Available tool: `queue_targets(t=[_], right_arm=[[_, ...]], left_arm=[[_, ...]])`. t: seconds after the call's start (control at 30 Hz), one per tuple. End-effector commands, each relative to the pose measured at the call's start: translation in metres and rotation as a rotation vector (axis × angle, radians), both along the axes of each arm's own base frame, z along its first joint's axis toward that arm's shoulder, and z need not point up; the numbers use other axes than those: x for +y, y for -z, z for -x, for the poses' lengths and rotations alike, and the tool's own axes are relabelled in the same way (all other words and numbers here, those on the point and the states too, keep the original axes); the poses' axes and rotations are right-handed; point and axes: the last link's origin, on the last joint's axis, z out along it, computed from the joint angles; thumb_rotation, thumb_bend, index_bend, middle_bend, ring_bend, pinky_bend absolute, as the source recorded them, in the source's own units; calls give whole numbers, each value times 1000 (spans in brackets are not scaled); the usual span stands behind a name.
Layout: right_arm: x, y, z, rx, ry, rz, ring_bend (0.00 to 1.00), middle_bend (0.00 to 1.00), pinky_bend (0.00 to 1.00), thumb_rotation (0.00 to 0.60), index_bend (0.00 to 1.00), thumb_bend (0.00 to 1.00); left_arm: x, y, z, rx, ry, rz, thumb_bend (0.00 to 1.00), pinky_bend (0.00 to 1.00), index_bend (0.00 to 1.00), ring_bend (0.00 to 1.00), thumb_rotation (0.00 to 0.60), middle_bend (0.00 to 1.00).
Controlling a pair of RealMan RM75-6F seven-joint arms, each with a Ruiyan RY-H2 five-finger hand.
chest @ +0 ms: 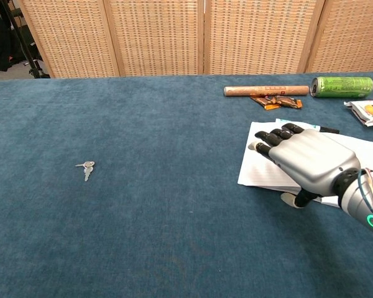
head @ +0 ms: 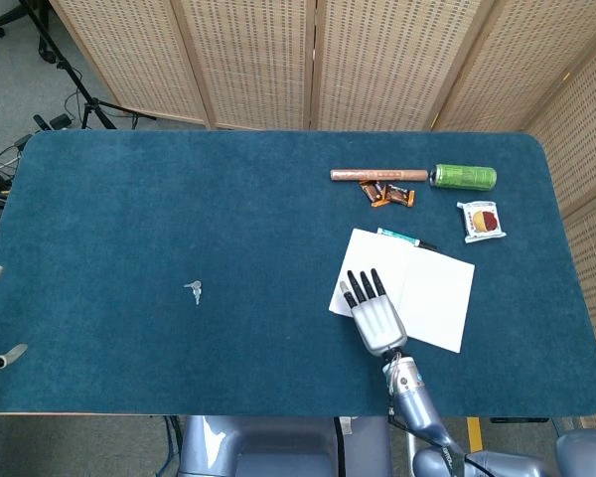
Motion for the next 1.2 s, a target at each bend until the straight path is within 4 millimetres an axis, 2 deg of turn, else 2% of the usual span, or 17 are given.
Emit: queue_targets(t=[0.03, 0.87, 0.97, 1.07, 1.2], right_arm=[[-2, 3, -1, 8, -1, 6, 0, 0, 0, 600, 0, 363], [-12, 14, 5, 93, 18, 58, 0, 0, 0, 600, 0, 380], [-13, 14, 5, 97, 14, 70, 0, 0, 0, 600, 0, 460], [-14, 14, 5, 94, 16, 75, 0, 0, 0, 600, 0, 581], [-15, 14, 8, 78, 28, 75, 11, 25, 50, 600, 0, 680]], left_arm=[[0, -1, 0, -3, -1, -3, 0, 0, 0, 0, 600, 0], [0, -5, 2, -19, 2, -5, 0, 0, 0, 0, 600, 0], [0, -6, 2, -21, 2, -6, 0, 0, 0, 0, 600, 0], [0, -6, 2, -21, 2, -6, 0, 0, 0, 0, 600, 0], [0, -5, 2, -20, 3, -3, 0, 0, 0, 0, 600, 0]])
